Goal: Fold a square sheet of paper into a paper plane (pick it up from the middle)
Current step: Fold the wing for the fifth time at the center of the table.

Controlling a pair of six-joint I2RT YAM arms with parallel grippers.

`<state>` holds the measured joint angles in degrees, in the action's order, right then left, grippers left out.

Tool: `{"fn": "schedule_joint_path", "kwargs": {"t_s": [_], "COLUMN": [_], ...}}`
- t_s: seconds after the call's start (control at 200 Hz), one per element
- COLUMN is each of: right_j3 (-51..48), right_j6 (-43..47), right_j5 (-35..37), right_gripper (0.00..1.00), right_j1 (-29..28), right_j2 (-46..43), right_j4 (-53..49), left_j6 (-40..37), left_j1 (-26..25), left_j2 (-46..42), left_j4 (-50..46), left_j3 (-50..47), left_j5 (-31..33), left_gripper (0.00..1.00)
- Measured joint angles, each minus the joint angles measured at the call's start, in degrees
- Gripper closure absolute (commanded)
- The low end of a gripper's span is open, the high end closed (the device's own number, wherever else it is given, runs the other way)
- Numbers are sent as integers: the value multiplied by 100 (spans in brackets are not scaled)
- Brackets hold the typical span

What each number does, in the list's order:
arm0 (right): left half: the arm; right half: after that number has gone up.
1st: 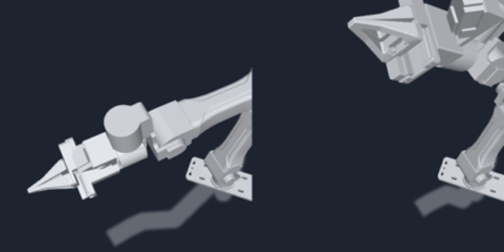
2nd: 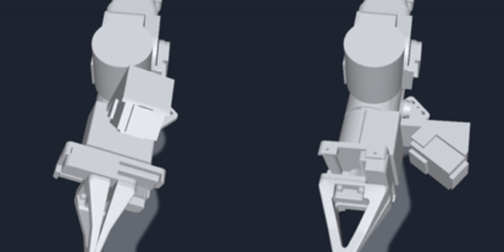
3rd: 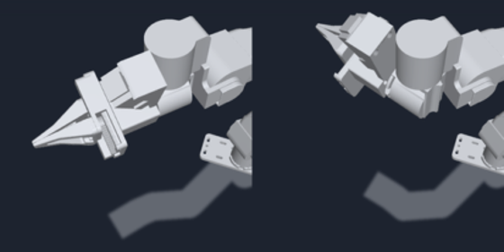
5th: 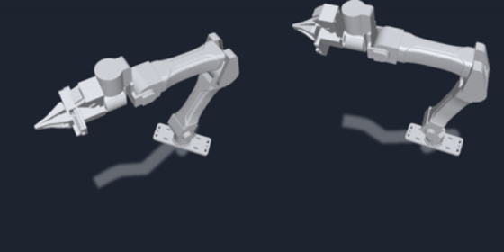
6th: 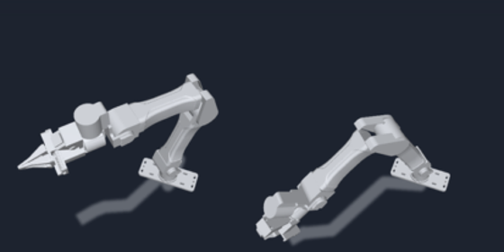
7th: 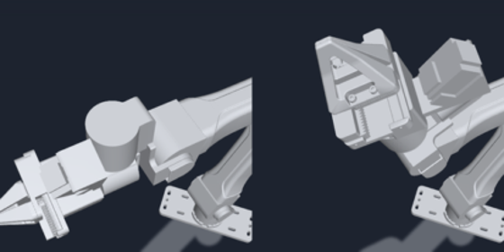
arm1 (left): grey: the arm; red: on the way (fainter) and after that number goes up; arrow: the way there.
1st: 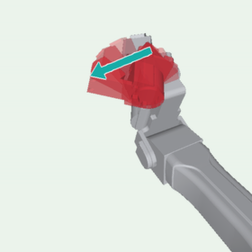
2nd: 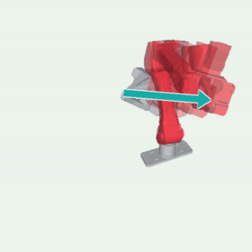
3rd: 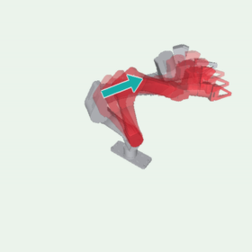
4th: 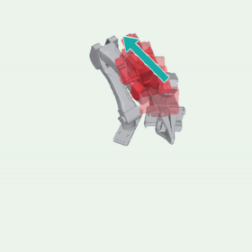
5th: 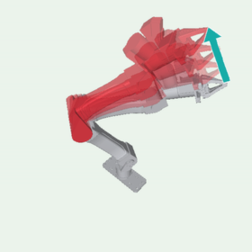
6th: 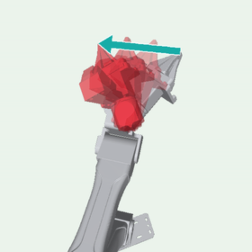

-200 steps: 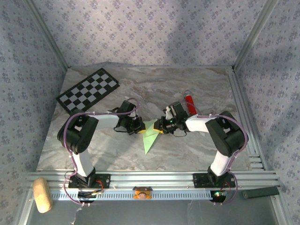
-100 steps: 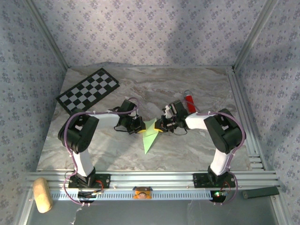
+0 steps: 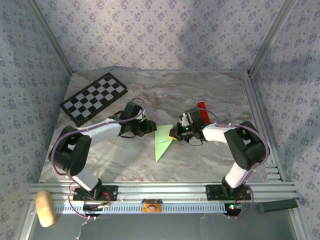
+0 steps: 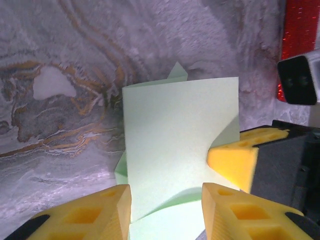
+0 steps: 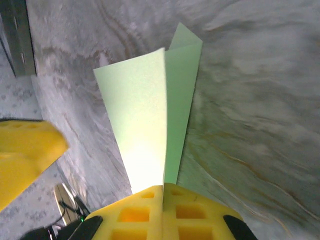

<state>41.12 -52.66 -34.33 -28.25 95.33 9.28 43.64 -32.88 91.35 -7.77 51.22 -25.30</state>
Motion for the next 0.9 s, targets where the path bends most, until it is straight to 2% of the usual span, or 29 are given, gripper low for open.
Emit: {"fn": "schedule_joint_path", "kwargs": {"t_s": [0.195, 0.4, 0.685, 0.9], "right_j3": [-603, -1023, -1023, -1023], "right_j6": [-922, -1668, -1904, -1917], "right_j5": [684, 1054, 1102, 1102], "right_gripper": [99, 99, 99, 99], "right_j1": [26, 26, 24, 24], "right_j2": [-595, -984, -1060, -1060], "right_j4": [269, 592, 730, 726], "left_j6": [-278, -883, -1537, -1790], "left_j1": [-317, -1128, -2234, -2704], "left_j2": [-284, -352, -348, -39], "left_j4": [7, -254, -686, -866], "left_j3": [-118, -122, -13, 389], "left_j5": [345, 1029, 2046, 2625], "left_gripper": [62, 66, 65, 65]}}
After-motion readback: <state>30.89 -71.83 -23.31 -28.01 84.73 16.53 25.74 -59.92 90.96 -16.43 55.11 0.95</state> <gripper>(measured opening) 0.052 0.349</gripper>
